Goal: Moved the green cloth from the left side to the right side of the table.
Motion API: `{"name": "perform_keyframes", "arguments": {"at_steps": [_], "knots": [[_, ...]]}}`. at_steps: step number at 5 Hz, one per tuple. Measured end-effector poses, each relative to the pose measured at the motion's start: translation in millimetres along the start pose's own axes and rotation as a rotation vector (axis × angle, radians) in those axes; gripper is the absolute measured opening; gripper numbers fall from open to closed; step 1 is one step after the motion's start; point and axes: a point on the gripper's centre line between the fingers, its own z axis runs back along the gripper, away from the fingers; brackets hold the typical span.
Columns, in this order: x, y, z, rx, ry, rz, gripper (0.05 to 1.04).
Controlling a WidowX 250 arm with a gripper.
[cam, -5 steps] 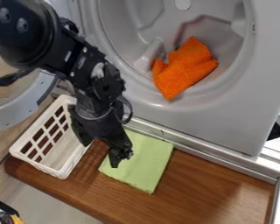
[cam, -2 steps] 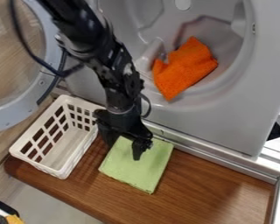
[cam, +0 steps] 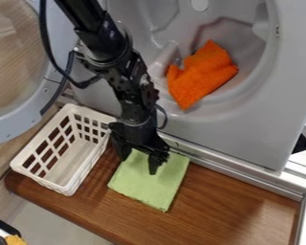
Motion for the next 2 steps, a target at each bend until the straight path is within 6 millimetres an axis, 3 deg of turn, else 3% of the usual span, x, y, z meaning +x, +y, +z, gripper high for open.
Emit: {"name": "perform_keyframes", "arguments": {"at_steps": [2], "knots": [[-5.8, -5.2, -5.2, 0.021, -0.030, -0.036, 1.001]]}}
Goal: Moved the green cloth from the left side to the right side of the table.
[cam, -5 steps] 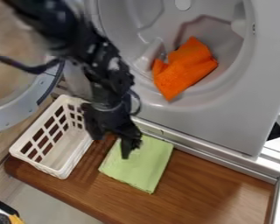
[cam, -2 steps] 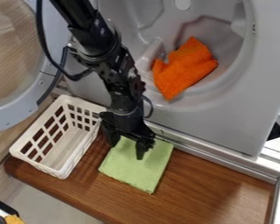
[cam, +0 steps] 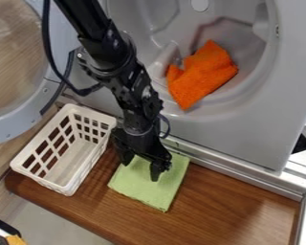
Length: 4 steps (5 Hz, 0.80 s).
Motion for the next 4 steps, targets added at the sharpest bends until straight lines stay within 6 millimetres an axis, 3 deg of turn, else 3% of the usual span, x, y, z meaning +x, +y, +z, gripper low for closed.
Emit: {"name": "perform_keyframes", "arguments": {"at_steps": [3, 4], "knots": [[-16, -3, -17, -0.010, 0.042, 0.010, 1.001], [-19, -18, -17, -0.025, 0.048, -0.036, 1.001]]}}
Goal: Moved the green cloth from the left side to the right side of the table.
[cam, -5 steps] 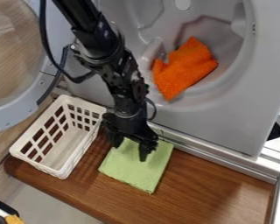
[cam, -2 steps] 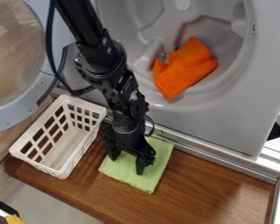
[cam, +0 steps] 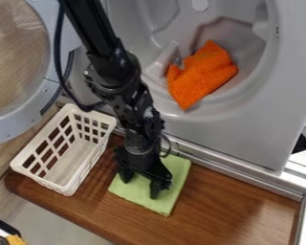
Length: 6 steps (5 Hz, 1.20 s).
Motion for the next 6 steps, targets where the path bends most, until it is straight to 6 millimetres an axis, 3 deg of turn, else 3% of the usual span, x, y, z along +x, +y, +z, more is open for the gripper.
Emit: {"name": "perform_keyframes", "arguments": {"at_steps": [1, 4, 6], "knots": [[1, -20, -2, -0.019, -0.006, -0.053, 1.001], [10, -129, 0, -0.086, -0.017, -0.164, 1.001], [7, -143, 0, -0.068, 0.016, -0.076, 1.001]]}}
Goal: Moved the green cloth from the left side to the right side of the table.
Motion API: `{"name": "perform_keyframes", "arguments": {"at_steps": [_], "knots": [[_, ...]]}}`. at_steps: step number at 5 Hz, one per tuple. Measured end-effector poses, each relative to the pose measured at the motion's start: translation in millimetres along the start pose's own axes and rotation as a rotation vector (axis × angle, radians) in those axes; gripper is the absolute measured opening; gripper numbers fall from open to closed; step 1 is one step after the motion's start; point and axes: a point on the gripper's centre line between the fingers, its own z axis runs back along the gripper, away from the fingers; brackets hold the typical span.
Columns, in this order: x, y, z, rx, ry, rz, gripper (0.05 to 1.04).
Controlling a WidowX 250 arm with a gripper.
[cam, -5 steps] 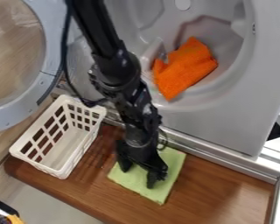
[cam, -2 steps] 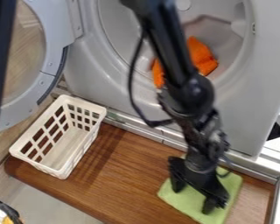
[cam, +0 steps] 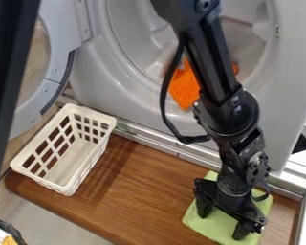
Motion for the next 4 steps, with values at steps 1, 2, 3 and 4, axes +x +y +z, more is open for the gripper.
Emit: {"name": "perform_keyframes", "arguments": {"at_steps": [1, 2, 3, 4], "knots": [[-5, 4, 10, 0.016, 0.005, 0.012, 1.001], [5, 10, 42, 0.026, -0.057, 0.013, 1.001], [6, 12, 63, 0.033, -0.085, 0.004, 1.001], [6, 16, 73, 0.016, -0.090, 0.010, 1.001]]}}
